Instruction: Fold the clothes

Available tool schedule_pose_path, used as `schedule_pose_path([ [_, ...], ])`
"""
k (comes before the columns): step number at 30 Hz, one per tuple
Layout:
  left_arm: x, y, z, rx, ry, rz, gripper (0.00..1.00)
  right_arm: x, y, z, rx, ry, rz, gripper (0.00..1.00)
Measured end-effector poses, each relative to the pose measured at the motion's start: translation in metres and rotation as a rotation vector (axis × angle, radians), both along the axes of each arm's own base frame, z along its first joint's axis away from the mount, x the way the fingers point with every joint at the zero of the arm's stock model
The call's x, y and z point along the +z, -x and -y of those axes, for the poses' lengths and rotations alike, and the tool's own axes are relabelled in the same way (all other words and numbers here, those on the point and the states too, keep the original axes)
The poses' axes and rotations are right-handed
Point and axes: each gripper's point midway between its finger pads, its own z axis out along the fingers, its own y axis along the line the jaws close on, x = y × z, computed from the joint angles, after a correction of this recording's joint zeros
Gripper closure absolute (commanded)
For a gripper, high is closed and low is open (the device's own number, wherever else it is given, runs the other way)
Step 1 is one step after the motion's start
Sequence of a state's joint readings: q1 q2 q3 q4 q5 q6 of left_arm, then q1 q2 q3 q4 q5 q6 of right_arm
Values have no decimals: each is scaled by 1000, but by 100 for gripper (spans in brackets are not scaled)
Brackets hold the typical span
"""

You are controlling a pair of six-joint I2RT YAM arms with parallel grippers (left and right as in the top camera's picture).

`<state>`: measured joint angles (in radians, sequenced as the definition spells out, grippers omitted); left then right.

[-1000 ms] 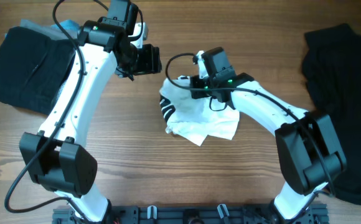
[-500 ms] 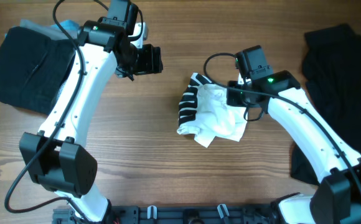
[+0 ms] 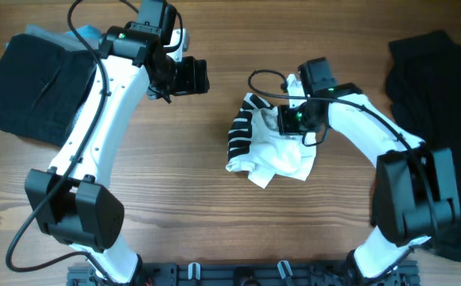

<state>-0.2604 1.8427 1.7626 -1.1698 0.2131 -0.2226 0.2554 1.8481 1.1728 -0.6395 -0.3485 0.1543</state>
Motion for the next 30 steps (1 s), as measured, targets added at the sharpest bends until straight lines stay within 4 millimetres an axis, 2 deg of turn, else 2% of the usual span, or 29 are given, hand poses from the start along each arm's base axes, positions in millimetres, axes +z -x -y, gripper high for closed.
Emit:
schedule_pose_path([
  [2, 0, 0, 0, 0, 0, 0, 14, 10, 1, 4, -7, 4, 13, 96],
  [4, 0, 0, 0, 0, 0, 0, 14, 43, -2, 23, -47, 47, 91, 96],
  [6, 0, 0, 0, 0, 0, 0, 13, 87, -2, 46, -111, 99, 207, 96],
  [7, 0, 0, 0, 0, 0, 0, 12, 113, 5, 69, -190, 161, 261, 95],
  [8, 0, 0, 0, 0, 0, 0, 12, 118, 6, 77, -217, 185, 274, 94],
  [10, 0, 1, 4, -10, -2, 1, 11, 111, 10, 93, -261, 230, 235, 92],
  [13, -1, 11, 27, -70, -3, 1, 11, 90, 3, 110, -306, 294, 193, 92],
  [16, -6, 16, 41, -107, -8, -12, 10, 55, -4, 124, -323, 374, 120, 95],
  [17, -9, 17, 43, -112, -10, -20, 9, 42, -4, 132, -337, 396, 84, 91],
  [18, -13, 17, 44, -114, -14, -30, 9, 28, -4, 143, -364, 414, 43, 68],
  [20, -22, 19, 43, -114, -21, -53, 12, 14, -1, 166, -431, 432, -12, 59],
  [22, -27, 22, 42, -115, -25, -70, 14, 13, 1, 193, -511, 427, -33, 56],
  [23, -28, 24, 45, -133, -17, -72, 13, 12, 2, 198, -533, 385, -47, 56],
  [25, -27, 31, 59, -226, 8, -66, 10, 14, 4, 198, -545, 301, -67, 56],
  [27, -27, 43, 80, -345, 14, -52, 0, 26, 5, 180, -505, 178, -58, 55],
  [29, -37, 53, 109, -473, 18, -37, 0, 43, 7, 155, -426, 46, -40, 52],
  [30, -48, 57, 127, -529, 19, -36, 0, 48, 9, 149, -410, 13, -40, 51],
])
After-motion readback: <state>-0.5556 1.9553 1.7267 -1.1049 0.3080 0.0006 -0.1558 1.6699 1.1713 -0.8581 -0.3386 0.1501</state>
